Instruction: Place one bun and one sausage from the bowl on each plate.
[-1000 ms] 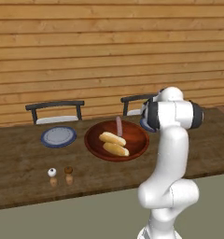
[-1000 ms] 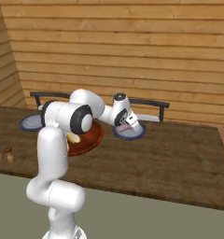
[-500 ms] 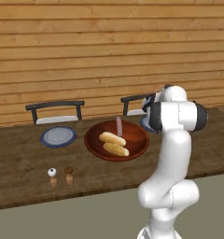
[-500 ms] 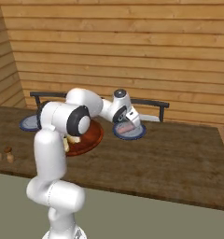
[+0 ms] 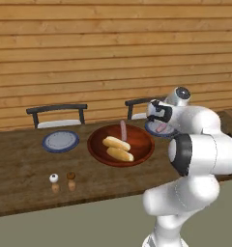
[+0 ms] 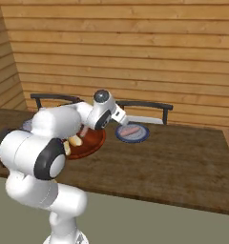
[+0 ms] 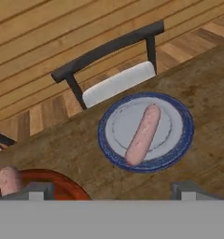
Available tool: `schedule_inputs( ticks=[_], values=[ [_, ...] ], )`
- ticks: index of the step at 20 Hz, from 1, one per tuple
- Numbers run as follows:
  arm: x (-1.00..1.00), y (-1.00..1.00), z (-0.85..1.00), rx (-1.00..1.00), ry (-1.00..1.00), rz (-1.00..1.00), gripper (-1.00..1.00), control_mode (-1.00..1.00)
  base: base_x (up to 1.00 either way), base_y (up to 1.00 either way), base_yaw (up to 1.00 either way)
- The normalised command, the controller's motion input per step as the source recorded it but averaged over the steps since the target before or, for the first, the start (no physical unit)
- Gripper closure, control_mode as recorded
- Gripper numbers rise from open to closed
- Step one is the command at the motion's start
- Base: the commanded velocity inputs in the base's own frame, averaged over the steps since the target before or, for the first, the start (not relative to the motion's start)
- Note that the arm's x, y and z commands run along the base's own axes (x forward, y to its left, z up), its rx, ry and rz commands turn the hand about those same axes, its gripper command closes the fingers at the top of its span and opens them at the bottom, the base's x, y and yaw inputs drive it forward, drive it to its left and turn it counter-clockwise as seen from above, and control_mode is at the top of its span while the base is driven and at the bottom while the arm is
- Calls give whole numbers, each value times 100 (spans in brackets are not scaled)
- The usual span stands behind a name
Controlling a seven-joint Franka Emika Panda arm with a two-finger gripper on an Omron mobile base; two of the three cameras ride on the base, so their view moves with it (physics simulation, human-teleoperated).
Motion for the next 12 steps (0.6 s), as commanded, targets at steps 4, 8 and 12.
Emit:
schedule_inputs(
  ticks=[4, 8, 12],
  values=[
    [-100, 100, 100, -12, 2, 31, -100, -100, 0, 0, 0],
    [-100, 100, 70, -20, 8, 31, -100, -100, 0, 0, 0],
    [-31, 100, -15, -13, 18, 28, -100, -100, 0, 0, 0]
  ],
)
